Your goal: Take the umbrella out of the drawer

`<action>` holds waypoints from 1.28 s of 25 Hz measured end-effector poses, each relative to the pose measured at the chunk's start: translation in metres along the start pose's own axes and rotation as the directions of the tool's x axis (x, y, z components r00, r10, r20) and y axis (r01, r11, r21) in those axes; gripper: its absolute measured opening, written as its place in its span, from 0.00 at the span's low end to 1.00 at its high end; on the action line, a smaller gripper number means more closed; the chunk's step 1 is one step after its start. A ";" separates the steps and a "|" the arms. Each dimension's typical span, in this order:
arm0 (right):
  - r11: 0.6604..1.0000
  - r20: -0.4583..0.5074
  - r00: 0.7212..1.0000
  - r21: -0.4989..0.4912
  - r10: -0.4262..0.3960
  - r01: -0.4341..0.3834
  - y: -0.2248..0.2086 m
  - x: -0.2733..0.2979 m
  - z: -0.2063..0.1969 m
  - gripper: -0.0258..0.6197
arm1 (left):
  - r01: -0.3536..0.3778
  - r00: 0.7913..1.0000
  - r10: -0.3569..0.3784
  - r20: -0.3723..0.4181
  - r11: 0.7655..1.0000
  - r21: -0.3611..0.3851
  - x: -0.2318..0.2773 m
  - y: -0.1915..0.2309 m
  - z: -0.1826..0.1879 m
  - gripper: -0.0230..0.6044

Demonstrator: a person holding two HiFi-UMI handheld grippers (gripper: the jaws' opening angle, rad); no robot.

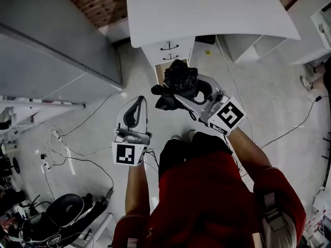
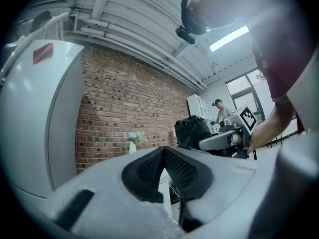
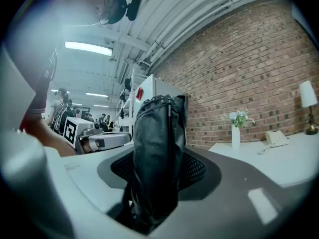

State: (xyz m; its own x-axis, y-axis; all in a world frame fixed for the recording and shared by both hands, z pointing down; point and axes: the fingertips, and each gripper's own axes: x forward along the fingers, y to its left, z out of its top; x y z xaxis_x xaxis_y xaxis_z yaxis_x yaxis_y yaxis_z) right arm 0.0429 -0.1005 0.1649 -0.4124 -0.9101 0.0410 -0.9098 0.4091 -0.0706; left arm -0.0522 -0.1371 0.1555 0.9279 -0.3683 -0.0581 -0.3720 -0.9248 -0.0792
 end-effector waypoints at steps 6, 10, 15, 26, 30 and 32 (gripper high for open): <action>0.999 0.037 0.999 0.038 -0.015 0.014 0.018 -0.045 0.044 0.42 | 0.007 1.000 -0.007 -0.008 1.000 -0.026 -0.009 -0.033 0.050 0.04; 0.998 0.051 0.998 0.055 -0.020 0.017 0.026 -0.065 0.057 0.42 | 0.026 1.000 -0.026 0.006 1.000 -0.003 -0.016 -0.045 0.067 0.04; 0.998 0.066 0.997 0.055 -0.033 0.030 0.025 -0.084 0.065 0.42 | 0.032 0.999 -0.032 0.020 0.999 -0.010 -0.014 -0.056 0.077 0.04; 0.998 0.061 0.997 0.051 -0.050 0.047 0.034 -0.098 0.055 0.42 | 0.051 0.998 -0.051 0.031 0.999 -0.002 -0.025 -0.060 0.078 0.04; 0.997 0.054 0.997 0.057 -0.047 0.044 0.032 -0.098 0.052 0.41 | 0.061 0.998 -0.060 0.030 0.998 -0.012 -0.019 -0.063 0.076 0.04; 0.997 0.051 0.998 0.061 -0.048 0.045 0.032 -0.099 0.052 0.41 | 0.064 0.998 -0.064 0.028 0.998 -0.015 -0.018 -0.064 0.075 0.04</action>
State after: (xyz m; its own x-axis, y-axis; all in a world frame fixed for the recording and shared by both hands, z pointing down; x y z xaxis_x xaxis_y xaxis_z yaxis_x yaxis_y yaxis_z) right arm 0.0573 -0.0012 0.1067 -0.3649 -0.9310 -0.0061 -0.9229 0.3626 -0.1292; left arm -0.0471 -0.0639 0.0868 0.9487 -0.3057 -0.0807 -0.3112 -0.9479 -0.0675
